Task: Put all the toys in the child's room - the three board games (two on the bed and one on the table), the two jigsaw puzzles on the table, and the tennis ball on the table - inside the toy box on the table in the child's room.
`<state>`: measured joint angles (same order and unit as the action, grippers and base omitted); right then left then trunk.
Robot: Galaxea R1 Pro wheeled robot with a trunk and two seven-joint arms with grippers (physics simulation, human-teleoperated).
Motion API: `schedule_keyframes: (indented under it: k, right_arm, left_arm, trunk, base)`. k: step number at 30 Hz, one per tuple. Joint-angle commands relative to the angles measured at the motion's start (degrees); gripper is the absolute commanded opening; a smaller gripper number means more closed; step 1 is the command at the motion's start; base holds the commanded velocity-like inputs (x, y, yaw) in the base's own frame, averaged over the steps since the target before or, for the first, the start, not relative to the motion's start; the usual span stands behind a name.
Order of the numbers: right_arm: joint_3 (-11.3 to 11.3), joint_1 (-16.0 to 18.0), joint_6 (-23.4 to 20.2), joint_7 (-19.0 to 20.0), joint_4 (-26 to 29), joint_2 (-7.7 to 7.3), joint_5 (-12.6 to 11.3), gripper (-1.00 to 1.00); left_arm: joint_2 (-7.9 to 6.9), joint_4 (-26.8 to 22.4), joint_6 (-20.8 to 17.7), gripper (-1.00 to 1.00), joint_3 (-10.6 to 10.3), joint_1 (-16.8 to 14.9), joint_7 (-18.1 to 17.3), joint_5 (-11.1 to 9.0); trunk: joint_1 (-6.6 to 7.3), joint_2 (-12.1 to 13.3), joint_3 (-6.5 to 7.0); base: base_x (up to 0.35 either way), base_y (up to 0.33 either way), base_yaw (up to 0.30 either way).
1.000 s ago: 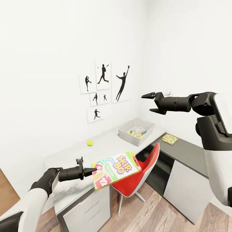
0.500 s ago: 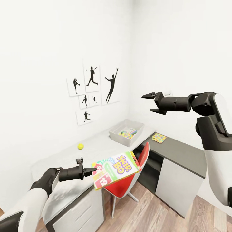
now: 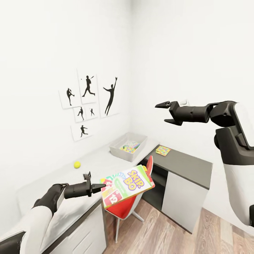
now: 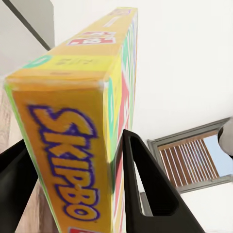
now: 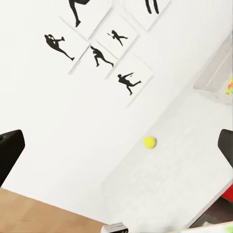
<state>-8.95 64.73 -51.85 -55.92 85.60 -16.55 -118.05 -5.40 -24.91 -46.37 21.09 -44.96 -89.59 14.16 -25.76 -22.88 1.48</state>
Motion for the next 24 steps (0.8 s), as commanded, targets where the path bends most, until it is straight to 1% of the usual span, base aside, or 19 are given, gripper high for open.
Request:
schedule_keyframes:
  k: [1,9,12,24]
  right_arm:
    - [0.0,0.0,0.0,-0.6,0.0,-0.01,-0.5,1.00]
    - [0.1,0.0,0.0,-0.6,0.0,0.01,-0.4,1.00]
    - [0.1,0.0,0.0,-0.6,0.0,0.02,-0.5,1.00]
    - [0.2,0.0,-0.4,-0.7,0.1,-0.05,-0.4,1.00]
  left_arm:
    - [0.04,0.0,-0.3,-1.00,0.3,0.0,-0.4,0.6]
    - [0.04,0.0,-0.3,-1.00,0.4,0.0,-0.4,0.6]
    - [0.04,0.0,-0.3,-1.00,0.4,0.0,-0.4,0.6]
    - [0.04,-0.1,-0.3,-1.00,0.4,0.0,-0.4,0.6]
  trunk:
    - [-0.03,0.0,0.05]
    - [-0.03,0.0,0.62]
    - [-0.03,0.0,0.73]
    - [-0.03,0.0,0.77]
  base:
    - [0.000,0.000,-0.211]
    - [0.000,0.000,-0.210]
    - [0.000,0.000,-0.135]
    - [0.000,0.000,-0.011]
